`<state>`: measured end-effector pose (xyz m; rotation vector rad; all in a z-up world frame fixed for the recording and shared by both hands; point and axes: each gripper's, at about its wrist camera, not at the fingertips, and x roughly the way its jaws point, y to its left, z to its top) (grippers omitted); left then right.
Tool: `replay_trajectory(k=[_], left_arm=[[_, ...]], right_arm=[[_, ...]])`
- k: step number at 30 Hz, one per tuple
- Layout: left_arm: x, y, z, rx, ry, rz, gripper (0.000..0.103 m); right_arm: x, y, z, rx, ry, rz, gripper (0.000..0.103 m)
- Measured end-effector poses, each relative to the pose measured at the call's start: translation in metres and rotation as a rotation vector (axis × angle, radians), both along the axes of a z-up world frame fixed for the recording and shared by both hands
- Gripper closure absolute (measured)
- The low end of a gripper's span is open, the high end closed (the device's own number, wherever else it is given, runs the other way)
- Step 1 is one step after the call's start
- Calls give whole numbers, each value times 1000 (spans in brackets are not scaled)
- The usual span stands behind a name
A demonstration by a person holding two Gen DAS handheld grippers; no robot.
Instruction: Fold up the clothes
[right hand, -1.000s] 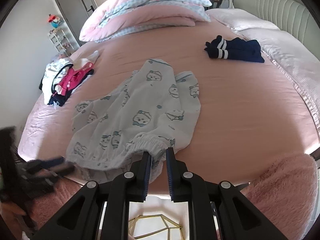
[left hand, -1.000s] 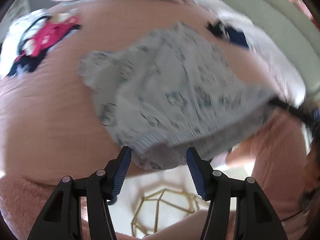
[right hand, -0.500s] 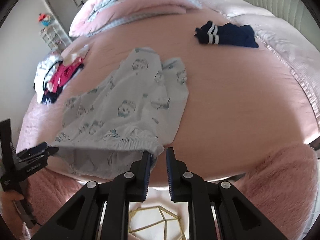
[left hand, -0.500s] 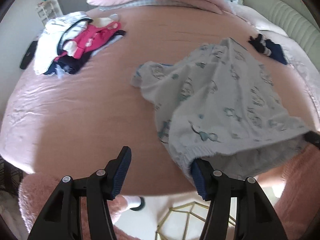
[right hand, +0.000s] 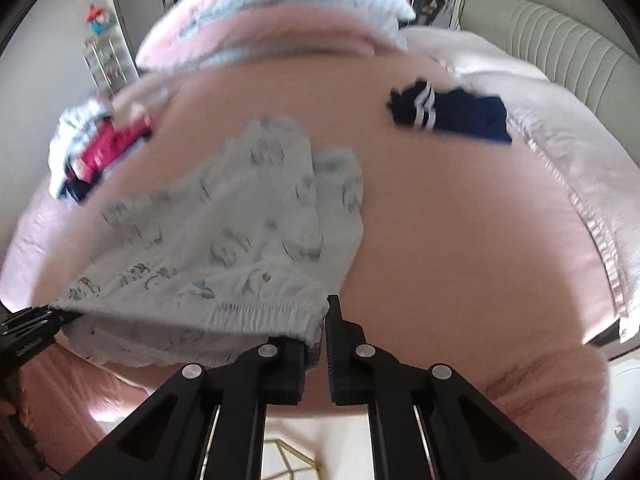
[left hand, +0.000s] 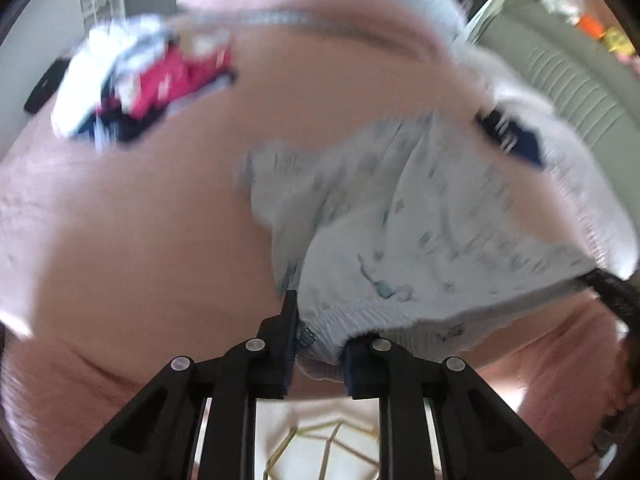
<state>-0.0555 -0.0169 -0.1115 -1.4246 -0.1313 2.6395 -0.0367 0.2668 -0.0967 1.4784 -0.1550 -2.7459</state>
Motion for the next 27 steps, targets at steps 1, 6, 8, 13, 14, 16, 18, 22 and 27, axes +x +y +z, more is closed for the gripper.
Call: replay_trajectory(k=[1, 6, 8, 13, 14, 16, 18, 22, 27], left_arm=[[1, 0, 24, 5, 57, -24, 87], [16, -3, 165, 50, 378, -149, 87], [29, -9, 209, 56, 472, -178, 87], [25, -21, 247, 71, 514, -229, 87], [11, -18, 239, 58, 477, -234, 87], [-20, -8, 215, 37, 386, -235, 87], [-56, 1, 193, 17, 303, -207, 87], [-69, 9, 239, -45, 434, -188, 87], [-28, 11, 318, -102, 665, -225, 87]], right_arm=[[0, 0, 14, -26, 28, 10, 98], [7, 1, 146, -84, 346, 56, 98], [14, 11, 193, -165, 434, 69, 98], [18, 19, 247, -207, 523, 114, 98], [17, 19, 254, -197, 535, 122, 98], [2, 14, 244, -111, 505, 119, 98], [-34, 5, 215, -28, 411, 120, 98], [-71, -2, 222, -39, 402, 142, 98], [-38, 6, 300, -50, 686, 111, 98]])
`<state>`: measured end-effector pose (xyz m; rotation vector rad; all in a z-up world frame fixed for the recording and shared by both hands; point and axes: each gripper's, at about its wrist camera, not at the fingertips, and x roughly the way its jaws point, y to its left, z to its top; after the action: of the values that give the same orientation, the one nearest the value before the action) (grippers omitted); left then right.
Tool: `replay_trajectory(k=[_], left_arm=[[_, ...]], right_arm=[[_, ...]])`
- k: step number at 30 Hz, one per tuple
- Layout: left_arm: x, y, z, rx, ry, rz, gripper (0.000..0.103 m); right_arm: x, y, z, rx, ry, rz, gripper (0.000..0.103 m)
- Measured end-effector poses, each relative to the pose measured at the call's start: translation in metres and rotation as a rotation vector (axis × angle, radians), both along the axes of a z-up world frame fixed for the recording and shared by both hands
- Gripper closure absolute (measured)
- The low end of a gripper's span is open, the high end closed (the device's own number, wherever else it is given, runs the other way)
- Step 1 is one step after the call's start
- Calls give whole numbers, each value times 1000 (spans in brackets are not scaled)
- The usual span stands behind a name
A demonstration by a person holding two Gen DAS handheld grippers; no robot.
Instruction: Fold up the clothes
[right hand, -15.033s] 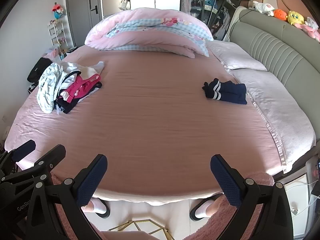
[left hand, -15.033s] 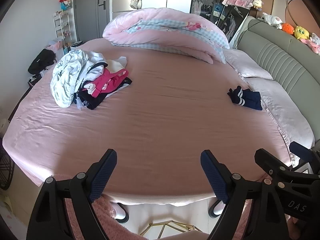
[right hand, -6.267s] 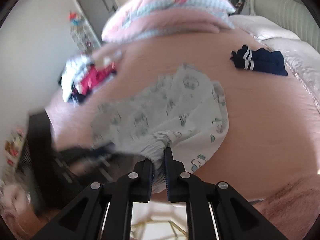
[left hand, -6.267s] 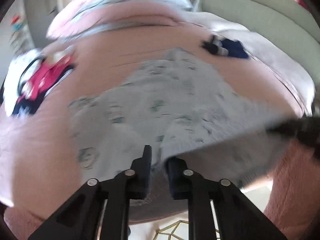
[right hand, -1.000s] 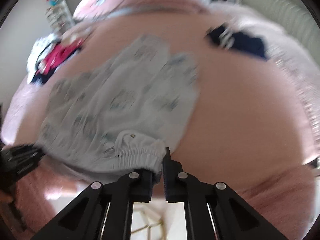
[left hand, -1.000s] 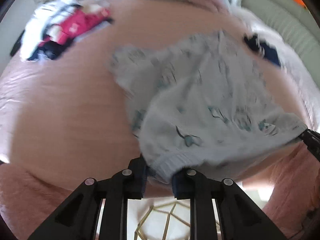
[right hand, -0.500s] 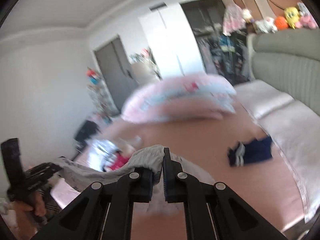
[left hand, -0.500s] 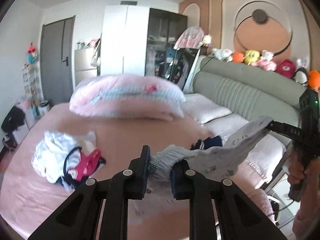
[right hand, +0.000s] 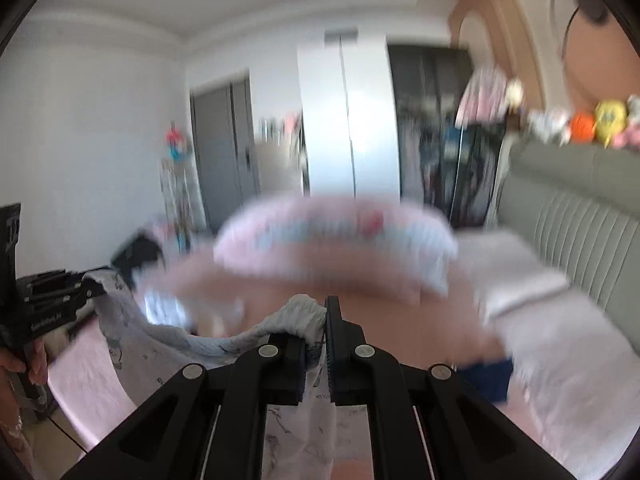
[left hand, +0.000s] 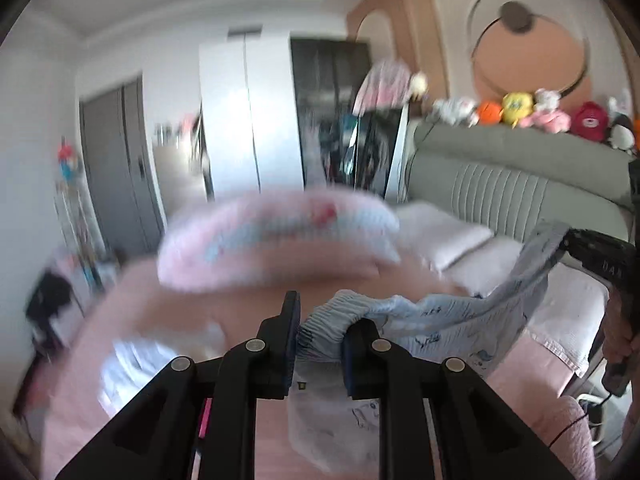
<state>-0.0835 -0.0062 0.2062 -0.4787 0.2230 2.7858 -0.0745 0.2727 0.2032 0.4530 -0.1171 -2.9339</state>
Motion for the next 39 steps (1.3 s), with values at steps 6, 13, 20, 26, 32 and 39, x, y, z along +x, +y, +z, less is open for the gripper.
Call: replay_trajectory(k=[6, 13, 20, 26, 32, 39], left_arm=[[22, 1, -74, -24, -171, -52, 86], [-13, 18, -322, -105, -743, -12, 86], [-8, 27, -401, -137, -906, -1, 75], [15, 3, -354, 32, -823, -61, 67], [4, 10, -360, 7, -780, -19, 68], [-1, 25, -402, -130, -888, 42, 67]], right_arm=[[33, 5, -50, -85, -44, -25, 98], [4, 9, -313, -171, -693, -68, 95], [9, 3, -393, -77, -887, -63, 93], [30, 1, -344, -78, -763, -28, 89], [25, -13, -327, -80, -717, 67, 89], [-9, -23, -398, 90, -874, -3, 89]])
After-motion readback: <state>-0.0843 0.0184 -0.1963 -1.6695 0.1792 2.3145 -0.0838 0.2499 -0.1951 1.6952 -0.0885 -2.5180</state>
